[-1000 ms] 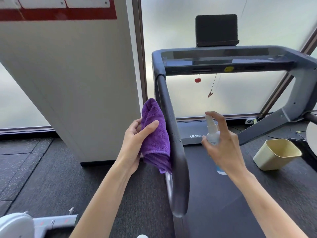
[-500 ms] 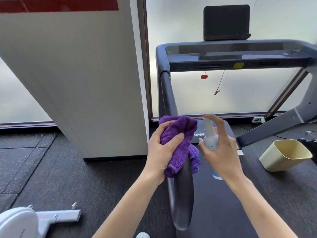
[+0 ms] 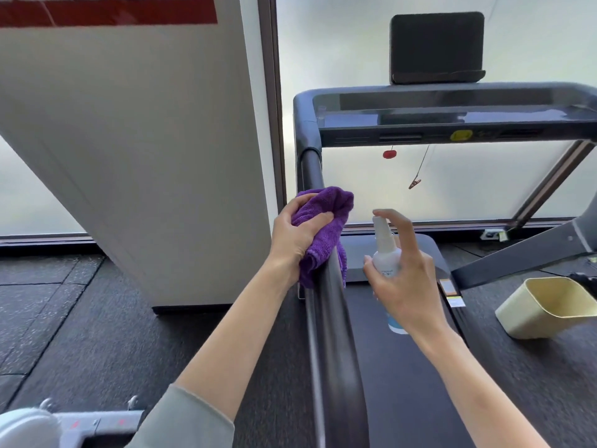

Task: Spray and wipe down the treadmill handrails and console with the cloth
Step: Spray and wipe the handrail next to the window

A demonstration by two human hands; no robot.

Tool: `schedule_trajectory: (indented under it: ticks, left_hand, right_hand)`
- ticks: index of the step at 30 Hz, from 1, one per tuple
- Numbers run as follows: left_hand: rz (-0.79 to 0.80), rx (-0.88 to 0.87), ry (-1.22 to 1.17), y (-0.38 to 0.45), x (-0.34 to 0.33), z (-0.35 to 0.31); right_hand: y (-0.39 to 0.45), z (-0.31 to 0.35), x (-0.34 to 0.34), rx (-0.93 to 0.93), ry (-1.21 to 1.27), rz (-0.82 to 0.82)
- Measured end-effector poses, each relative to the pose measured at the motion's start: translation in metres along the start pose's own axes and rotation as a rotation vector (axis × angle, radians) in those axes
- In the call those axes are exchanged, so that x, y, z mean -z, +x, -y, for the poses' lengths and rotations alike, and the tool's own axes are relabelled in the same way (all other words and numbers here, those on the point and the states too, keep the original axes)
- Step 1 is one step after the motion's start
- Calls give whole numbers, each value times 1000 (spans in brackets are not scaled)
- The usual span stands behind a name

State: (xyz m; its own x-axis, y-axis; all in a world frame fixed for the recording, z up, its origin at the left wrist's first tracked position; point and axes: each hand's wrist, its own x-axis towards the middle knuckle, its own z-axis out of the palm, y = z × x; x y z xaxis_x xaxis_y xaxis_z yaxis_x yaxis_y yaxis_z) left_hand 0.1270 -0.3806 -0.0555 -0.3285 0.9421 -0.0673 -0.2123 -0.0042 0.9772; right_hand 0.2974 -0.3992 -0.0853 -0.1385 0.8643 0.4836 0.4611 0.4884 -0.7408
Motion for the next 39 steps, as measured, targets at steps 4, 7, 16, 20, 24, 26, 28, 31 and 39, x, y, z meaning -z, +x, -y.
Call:
schedule_trajectory:
  ticks: [4,7,16,20,24,26,28,31,39]
  left_hand:
    - [32,-4,23,32,1,2]
    - [7,-39,49,58,-2,3]
    - [49,-86,467,132,-11,-12]
    - [161,-219,674,121,-6,-5]
    - [235,-102,468,101,-3,-20]
    - [238,-44,411,89,-1,-21]
    - [236,-29,367,75,1,-17]
    - [208,-62,319,52,-1,-15]
    - [222,190,547,61,0,-50]
  right_hand:
    - [20,0,-13,0,-21,15]
    - [33,1,-22,-9,-23,16]
    - [59,-4,-23,-125,-57,-91]
    - [57,-2,-21,-120,-49,-128]
    - [48,6,-14,-101,-28,-106]
    - [43,12,-9,-78,-35,-99]
    - [38,16,-2,-70,-17,-77]
    - [31,22,12,-44,14,-28]
    - [24,18,37,1,27,27]
